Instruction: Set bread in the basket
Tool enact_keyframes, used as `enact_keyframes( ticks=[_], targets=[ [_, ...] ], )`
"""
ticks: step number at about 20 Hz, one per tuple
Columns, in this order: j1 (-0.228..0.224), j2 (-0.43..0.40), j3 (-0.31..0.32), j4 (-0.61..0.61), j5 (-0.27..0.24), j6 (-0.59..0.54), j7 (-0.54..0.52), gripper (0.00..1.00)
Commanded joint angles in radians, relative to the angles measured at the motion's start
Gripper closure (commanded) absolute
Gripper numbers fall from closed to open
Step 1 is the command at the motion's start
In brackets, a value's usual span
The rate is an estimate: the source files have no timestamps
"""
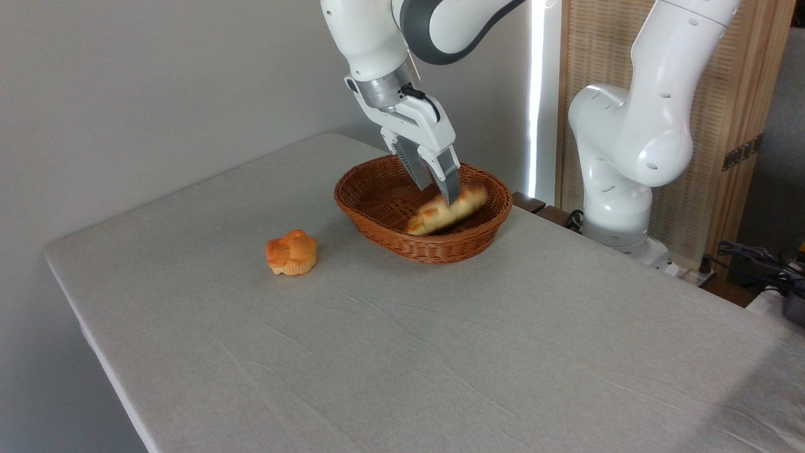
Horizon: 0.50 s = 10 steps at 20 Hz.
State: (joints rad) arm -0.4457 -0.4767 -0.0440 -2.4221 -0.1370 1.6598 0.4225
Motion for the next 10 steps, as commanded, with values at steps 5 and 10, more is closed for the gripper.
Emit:
enact_keyframes(
  ticks=[5,10],
  targets=[
    [-0.042,0.006,0.021,0.037,0.028,0.000,0.005,0.00],
    [0.014,0.042,0.051,0.246,0.063,0.015,0.068,0.00]
  ],
)
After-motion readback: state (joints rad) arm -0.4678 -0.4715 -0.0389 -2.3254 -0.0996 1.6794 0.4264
